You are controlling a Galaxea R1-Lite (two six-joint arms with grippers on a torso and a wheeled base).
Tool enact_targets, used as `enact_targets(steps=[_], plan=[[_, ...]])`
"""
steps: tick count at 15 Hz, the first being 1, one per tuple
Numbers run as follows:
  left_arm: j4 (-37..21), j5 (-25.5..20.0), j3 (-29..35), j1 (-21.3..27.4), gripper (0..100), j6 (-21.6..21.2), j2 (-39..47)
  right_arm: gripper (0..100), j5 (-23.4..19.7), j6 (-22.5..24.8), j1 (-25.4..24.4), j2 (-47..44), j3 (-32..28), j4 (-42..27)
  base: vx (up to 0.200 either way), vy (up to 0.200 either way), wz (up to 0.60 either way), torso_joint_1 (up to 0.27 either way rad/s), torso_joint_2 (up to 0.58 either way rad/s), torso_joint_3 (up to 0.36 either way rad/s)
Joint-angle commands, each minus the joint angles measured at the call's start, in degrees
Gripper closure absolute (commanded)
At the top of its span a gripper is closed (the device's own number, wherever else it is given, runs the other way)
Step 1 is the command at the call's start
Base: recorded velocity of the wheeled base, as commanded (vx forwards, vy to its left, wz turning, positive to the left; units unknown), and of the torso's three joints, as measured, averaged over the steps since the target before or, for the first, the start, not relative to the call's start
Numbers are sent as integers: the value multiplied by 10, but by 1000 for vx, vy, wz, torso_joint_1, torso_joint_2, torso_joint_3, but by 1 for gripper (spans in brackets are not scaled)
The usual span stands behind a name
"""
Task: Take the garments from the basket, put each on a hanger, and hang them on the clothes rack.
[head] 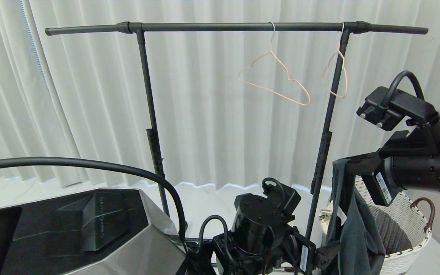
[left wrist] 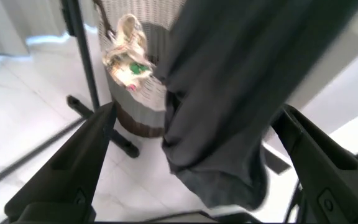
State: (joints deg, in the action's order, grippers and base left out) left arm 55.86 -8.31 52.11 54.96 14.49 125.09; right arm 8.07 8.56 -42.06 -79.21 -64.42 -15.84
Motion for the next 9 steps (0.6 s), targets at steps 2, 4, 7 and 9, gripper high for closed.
enact_targets(steps=[2,4,7,9], plan=[[18,5,-14,-6,0,0,1,100,0,1,0,1,0,0,0,0,0,0,0,0],[18,7,-11,-7,0,-2,14,100,0,1,0,1,-2,0,0,0,0,0,0,0],[18,16,-28,-6,0,-16,38,100,0,1,-1,0,-3,0,0,0,0,0,0,0],[18,16,-36,-6,0,-30,51,100,1,1,-2,0,-3,0,0,0,0,0,0,0]])
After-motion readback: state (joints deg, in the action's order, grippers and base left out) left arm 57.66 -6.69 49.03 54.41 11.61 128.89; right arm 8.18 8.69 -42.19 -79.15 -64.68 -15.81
